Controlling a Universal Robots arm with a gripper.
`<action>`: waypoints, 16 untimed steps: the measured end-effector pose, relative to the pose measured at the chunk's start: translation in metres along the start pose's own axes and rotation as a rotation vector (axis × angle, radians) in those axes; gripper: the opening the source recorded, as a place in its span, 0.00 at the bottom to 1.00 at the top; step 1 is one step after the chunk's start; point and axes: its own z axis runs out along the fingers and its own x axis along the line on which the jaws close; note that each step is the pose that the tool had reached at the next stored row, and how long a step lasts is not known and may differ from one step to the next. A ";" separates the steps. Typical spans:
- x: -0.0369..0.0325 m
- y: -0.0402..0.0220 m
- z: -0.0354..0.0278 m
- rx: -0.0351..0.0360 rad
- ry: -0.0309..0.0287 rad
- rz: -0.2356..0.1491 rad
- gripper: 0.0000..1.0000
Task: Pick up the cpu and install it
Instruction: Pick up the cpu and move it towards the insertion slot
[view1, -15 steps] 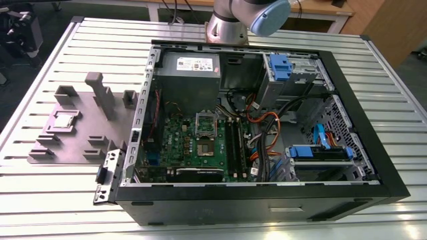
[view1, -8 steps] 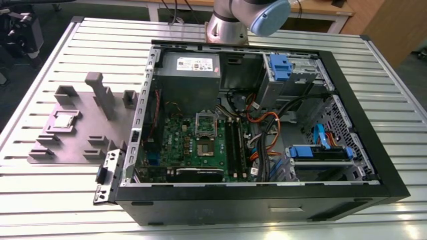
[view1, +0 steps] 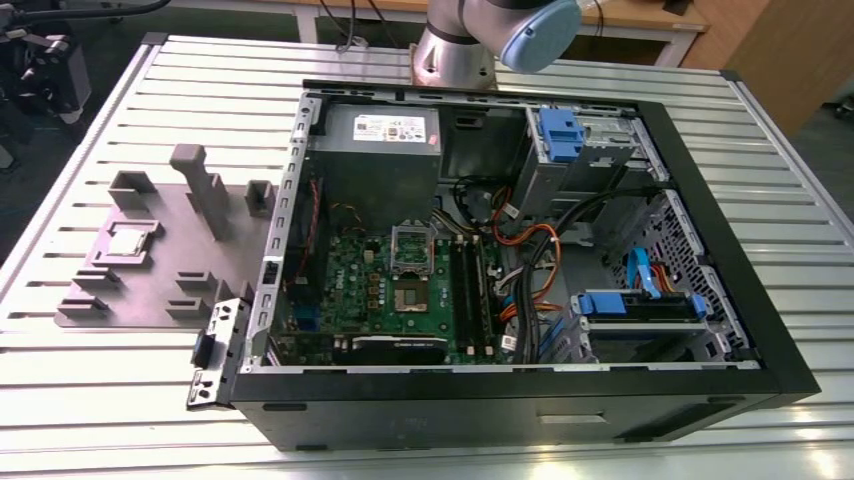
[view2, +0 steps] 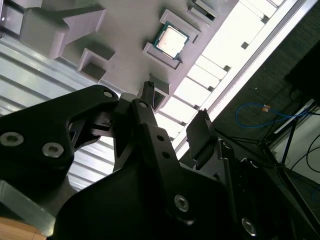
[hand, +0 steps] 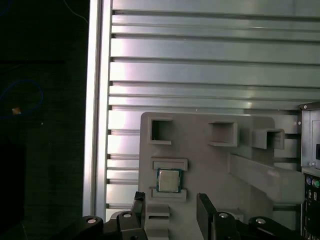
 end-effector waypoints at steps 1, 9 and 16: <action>-0.0005 -0.0001 0.0001 0.0002 0.0004 0.000 0.53; -0.0035 -0.0001 0.0015 0.0000 0.0021 0.000 0.53; -0.0035 -0.0003 0.0055 0.0000 0.0020 0.000 0.53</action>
